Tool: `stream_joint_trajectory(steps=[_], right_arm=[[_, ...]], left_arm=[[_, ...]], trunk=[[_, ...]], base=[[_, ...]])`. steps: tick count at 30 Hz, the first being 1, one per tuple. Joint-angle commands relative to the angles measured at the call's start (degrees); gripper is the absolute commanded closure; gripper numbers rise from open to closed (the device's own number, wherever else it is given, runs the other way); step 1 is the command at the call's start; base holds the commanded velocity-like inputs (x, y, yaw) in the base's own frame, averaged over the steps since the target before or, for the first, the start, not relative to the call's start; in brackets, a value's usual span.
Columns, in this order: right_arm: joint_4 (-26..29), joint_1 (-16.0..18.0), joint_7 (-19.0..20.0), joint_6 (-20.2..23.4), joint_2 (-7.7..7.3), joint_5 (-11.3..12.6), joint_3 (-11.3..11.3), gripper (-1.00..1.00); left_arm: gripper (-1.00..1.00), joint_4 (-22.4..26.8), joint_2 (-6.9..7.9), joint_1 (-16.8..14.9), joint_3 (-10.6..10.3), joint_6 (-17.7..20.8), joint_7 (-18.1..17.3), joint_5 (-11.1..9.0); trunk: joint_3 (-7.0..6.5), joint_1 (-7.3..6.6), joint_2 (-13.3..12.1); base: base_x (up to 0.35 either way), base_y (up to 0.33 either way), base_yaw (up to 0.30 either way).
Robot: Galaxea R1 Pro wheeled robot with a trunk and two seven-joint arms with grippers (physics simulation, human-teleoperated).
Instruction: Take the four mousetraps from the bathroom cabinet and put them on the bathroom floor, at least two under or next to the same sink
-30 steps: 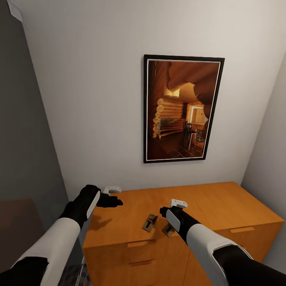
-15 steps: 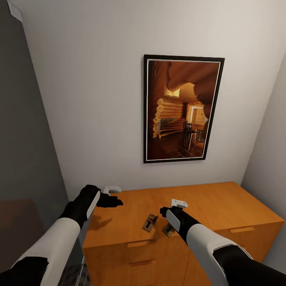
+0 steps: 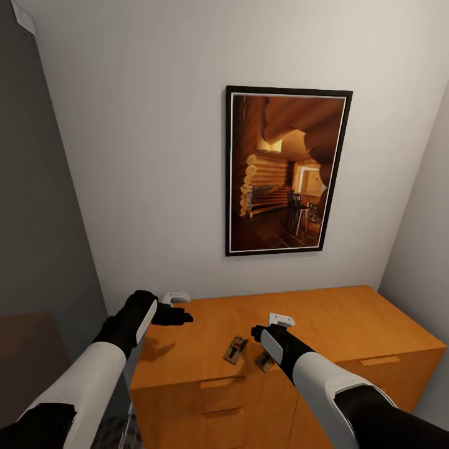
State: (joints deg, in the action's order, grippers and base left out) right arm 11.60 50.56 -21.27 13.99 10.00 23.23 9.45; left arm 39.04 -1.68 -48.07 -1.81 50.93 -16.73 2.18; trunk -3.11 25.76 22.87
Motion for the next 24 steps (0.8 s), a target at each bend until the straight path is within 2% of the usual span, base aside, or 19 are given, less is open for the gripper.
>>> stream_joint_trajectory(steps=[1,24], right_arm=[[0.09,0.0,-0.37,0.35,0.0,0.24,0.39,-1.0],[0.68,-0.02,-0.19,0.41,0.0,0.02,0.46,-1.0]], left_arm=[[-1.0,0.02,0.01,-0.01,-0.04,0.02,-0.24,0.22],[-1.0,-0.02,0.01,-0.01,-0.04,-0.92,-0.16,0.18]], trunk=[[0.03,0.02,0.05],[0.03,0.02,0.05]], base=[[0.0,0.0,0.0],[0.0,0.0,0.0]])
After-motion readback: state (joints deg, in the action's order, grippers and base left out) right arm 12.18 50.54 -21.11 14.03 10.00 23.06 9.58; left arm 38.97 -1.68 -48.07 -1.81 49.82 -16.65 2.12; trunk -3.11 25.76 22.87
